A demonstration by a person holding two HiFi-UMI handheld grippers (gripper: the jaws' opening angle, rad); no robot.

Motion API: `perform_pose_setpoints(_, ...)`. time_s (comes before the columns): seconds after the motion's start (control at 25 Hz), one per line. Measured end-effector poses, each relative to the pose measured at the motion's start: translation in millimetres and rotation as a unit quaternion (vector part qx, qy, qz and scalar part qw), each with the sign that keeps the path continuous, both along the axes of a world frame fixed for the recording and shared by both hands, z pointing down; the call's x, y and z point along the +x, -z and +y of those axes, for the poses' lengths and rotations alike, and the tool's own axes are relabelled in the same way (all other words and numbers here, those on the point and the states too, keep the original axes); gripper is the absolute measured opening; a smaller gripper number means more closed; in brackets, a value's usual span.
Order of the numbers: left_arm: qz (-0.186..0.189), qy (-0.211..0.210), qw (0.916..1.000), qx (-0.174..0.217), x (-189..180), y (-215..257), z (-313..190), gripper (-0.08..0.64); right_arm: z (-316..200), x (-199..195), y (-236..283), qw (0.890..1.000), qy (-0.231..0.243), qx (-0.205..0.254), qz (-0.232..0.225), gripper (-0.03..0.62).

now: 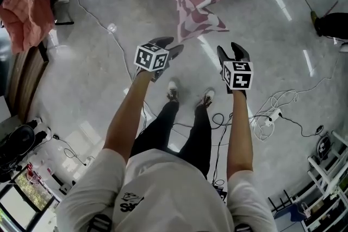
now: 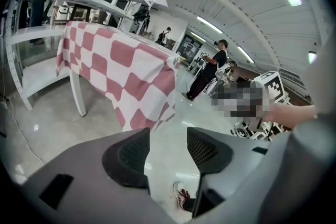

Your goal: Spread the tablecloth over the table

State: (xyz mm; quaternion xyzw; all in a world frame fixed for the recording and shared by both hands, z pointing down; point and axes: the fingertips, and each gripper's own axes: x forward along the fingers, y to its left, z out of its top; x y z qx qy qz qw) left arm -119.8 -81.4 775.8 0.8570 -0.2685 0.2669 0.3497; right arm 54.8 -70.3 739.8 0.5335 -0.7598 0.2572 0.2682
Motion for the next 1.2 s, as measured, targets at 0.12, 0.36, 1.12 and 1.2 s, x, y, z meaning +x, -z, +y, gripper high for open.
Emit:
perform_pose_setpoints(0.12, -0.001, 0.011, 0.9994, 0.033, 14, 7, -14, 0.258, -5, -3, 17, 1.0, 0.004, 0.014, -0.002, 0.244)
perform_pose_setpoints(0.36, -0.063, 0.004, 0.9913, 0.115, 42, -13, -62, 0.284, -14, -12, 27, 0.999, 0.012, 0.03, -0.009, 0.241)
perform_pose_setpoints(1.12, -0.104, 0.059, 0.9849, 0.125, 14, 24, -75, 0.083, -31, 3, 86, 0.996, 0.051, 0.063, 0.023, 0.184)
perform_pose_setpoints(1.2, -0.081, 0.065, 0.9822, 0.156, 16, 69, -69, 0.054, -37, 6, 122, 0.994, 0.059, 0.087, 0.027, 0.149)
